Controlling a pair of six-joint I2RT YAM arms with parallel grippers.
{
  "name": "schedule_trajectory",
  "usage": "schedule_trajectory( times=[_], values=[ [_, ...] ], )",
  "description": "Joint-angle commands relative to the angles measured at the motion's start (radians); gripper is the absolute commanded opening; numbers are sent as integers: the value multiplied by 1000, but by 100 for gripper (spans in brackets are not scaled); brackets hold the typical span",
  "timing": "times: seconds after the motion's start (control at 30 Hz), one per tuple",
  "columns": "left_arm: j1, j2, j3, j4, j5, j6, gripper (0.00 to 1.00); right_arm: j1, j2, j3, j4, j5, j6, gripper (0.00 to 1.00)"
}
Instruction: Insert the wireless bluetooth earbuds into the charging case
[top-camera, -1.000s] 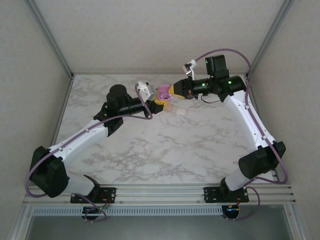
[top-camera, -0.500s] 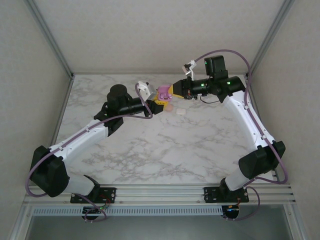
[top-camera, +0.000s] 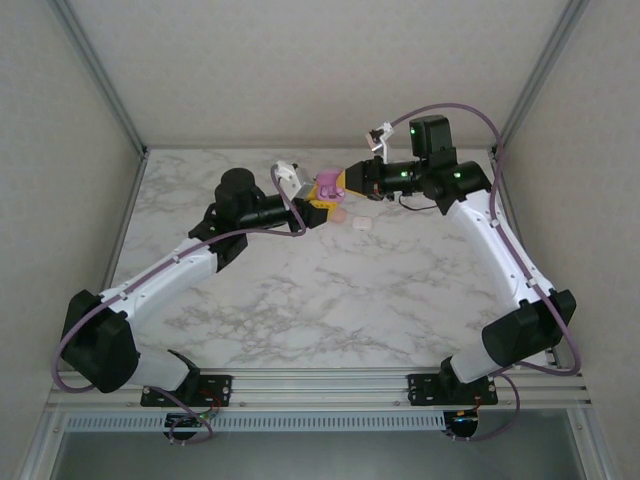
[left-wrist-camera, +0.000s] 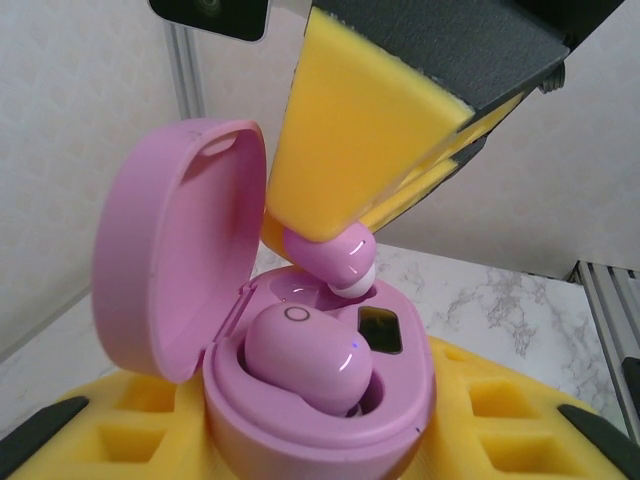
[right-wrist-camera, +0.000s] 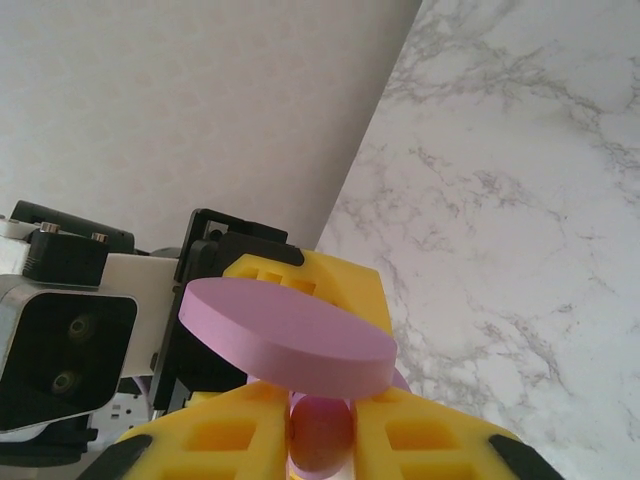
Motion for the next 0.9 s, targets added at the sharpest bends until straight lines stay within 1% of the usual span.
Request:
schedule_trajectory(
  times=[0.0, 0.27, 0.63, 0.87],
  values=[
    [-19, 3, 41, 62, 39, -19, 21, 14, -20, -17, 33, 55, 1, 20],
    [-19, 7, 36, 87, 23, -36, 21, 21, -22, -16, 16, 93, -18, 26],
    [-19, 0, 32, 90, -2, -35, 21, 22, -21, 12, -46, 130, -54, 28],
    [-19, -6, 23, 89, -34, -27, 21, 22, -36, 31, -82, 162, -73, 34]
  ],
)
